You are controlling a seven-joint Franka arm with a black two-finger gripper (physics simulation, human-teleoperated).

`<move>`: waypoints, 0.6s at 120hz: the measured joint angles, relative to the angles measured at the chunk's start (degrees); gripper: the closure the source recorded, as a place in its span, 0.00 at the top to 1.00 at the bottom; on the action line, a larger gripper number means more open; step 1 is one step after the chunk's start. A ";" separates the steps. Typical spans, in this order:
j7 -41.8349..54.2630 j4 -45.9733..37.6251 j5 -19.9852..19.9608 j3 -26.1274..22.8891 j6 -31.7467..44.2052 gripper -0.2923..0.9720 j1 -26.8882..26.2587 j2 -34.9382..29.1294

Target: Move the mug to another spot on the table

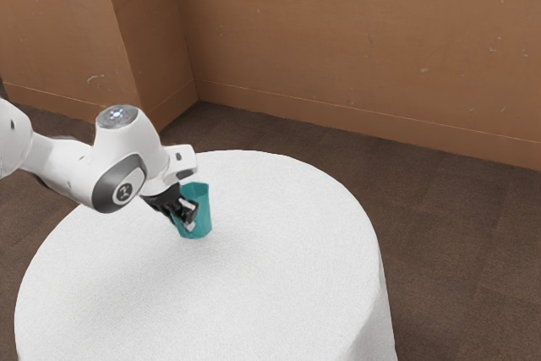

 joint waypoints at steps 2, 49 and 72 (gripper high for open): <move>-0.18 -0.17 -0.04 -0.02 0.55 0.33 -0.53 0.18; -4.26 -8.29 -0.36 -0.41 6.03 0.30 -1.98 -4.91; -5.62 -8.72 -0.14 -0.44 6.49 0.55 -1.52 -5.11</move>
